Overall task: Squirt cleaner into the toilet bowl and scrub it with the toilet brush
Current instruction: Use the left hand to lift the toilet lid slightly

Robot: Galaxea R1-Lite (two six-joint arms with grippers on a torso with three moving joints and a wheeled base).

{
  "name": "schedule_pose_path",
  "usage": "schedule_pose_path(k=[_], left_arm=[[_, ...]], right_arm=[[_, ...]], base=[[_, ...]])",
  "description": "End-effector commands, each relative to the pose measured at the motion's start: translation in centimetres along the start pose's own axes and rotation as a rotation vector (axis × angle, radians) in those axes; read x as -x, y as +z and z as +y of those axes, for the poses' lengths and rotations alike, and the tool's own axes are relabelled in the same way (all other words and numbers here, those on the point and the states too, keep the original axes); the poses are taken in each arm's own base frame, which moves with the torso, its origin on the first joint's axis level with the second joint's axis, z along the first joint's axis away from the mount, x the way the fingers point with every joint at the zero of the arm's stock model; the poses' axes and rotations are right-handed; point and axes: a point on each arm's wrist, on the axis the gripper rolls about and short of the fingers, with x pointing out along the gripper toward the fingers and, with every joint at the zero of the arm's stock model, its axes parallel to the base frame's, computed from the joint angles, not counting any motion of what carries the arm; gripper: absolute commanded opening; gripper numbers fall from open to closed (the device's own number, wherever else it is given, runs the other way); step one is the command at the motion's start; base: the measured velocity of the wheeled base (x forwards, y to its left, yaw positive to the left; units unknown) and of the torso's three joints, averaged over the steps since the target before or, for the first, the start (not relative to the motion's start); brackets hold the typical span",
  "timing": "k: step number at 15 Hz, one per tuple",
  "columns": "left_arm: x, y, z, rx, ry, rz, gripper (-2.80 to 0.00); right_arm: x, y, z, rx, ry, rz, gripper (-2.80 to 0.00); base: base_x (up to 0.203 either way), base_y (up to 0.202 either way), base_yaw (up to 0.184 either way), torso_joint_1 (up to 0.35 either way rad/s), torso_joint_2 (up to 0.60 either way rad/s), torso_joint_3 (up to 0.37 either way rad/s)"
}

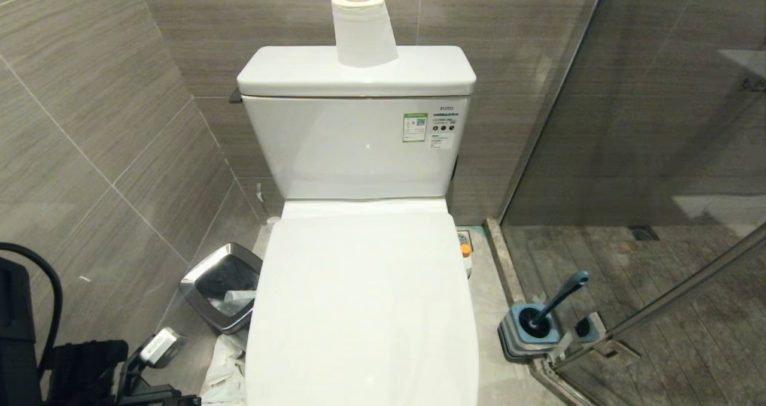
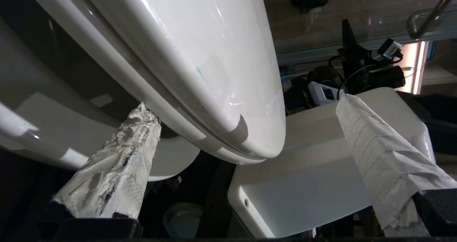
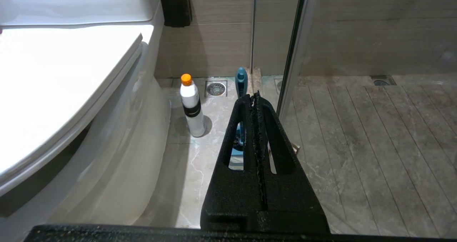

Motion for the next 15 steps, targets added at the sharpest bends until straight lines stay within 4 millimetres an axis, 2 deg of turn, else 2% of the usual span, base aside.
schedule_pose_path(k=[1, 8, 15], left_arm=[[-0.1, 0.1, -0.4, -0.016, -0.019, 0.008, 0.00], [-0.5, 0.8, -0.9, -0.017, -0.073, 0.028, 0.00], [-0.6, 2.9, -0.7, 0.031, 0.059, -0.017, 0.00]], right_arm=[[-0.1, -0.7, 0.0, 0.000, -0.002, 0.024, -2.80], [-0.1, -0.7, 0.0, 0.000, -0.002, 0.024, -2.80], [-0.1, -0.7, 0.0, 0.000, -0.002, 0.024, -2.80]], base=[[0.000, 0.000, 0.000, 0.000, 0.00, 0.000], [0.000, 0.000, 0.000, 0.000, 0.00, 0.000], [0.000, 0.000, 0.000, 0.000, 0.00, 0.000]])
